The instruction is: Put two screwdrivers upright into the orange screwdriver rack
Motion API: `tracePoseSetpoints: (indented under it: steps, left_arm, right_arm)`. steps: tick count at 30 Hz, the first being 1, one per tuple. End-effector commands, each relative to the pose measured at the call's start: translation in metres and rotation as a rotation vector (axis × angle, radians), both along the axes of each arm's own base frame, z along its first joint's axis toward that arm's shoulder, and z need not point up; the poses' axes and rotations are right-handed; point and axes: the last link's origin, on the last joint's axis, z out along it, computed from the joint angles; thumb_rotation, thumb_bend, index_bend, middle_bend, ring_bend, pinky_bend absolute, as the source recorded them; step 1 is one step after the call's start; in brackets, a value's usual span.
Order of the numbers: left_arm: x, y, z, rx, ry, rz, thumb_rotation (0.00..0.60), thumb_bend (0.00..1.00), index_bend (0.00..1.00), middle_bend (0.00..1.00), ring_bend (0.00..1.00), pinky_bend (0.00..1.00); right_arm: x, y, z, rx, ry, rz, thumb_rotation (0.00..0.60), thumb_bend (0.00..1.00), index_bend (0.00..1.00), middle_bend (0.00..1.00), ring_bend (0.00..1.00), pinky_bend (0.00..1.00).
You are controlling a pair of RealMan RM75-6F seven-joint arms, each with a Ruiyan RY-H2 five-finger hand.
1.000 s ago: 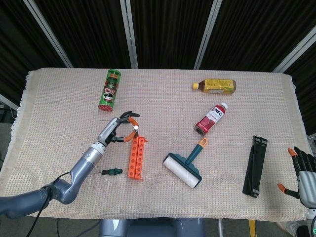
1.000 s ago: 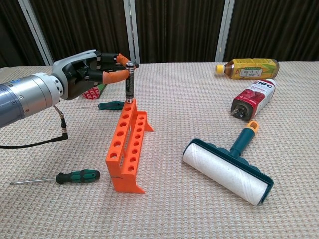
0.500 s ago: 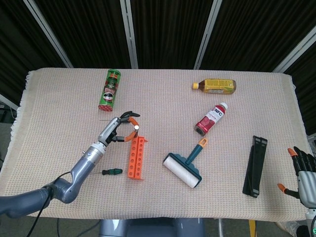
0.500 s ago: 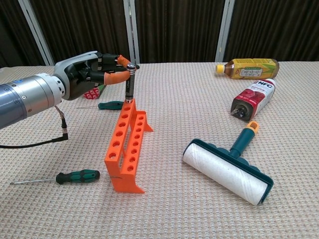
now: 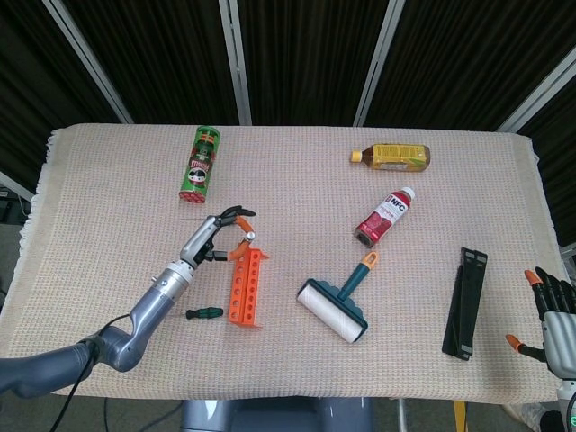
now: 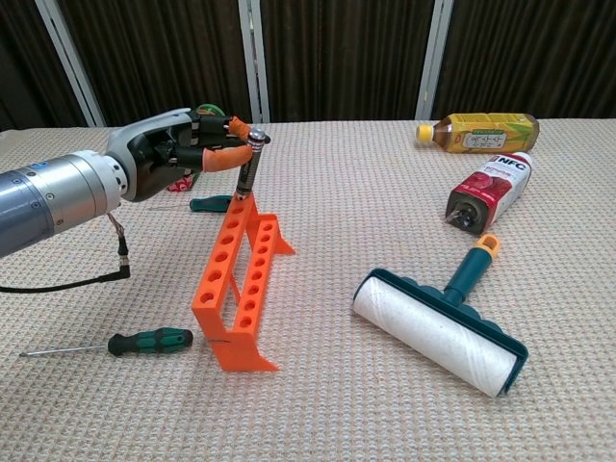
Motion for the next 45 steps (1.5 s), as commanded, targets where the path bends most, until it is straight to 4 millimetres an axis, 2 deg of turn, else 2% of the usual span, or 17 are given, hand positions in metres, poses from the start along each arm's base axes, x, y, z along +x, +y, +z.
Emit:
tracePoseSetpoints:
  steps: [1,19,35,45]
  left_arm:
    - [0.0,-0.001,-0.001,-0.001,0.001,-0.002,0.6,0.5,0.59,0.17,0.0,0.03]
    - [-0.001,-0.007,-0.006,0.012,-0.046,0.006,0.6,0.51,0.59,0.19,0.0,0.03]
    - [0.0,-0.01,-0.01,-0.122,-0.206,0.107,0.6,0.54,0.58,0.2,0.02,0.03]
    - [-0.004,-0.008,-0.007,-0.138,-0.219,0.106,0.6,0.54,0.49,0.19,0.02,0.03]
  right_arm:
    - [0.0,0.0,0.0,-0.001,0.0,0.0,0.6,0.0,0.0,0.0,0.0,0.0]
    - [-0.001,0.0,0.001,-0.006,-0.004,0.001,0.6,0.0,0.0,0.0,0.0,0.0]
    - [-0.002,0.0,0.001,-0.006,-0.004,-0.002,0.6,0.0,0.0,0.0,0.0,0.0]
    - [-0.002,-0.002,0.0,-0.003,-0.003,-0.001,0.6,0.0,0.0,0.0,0.0,0.0]
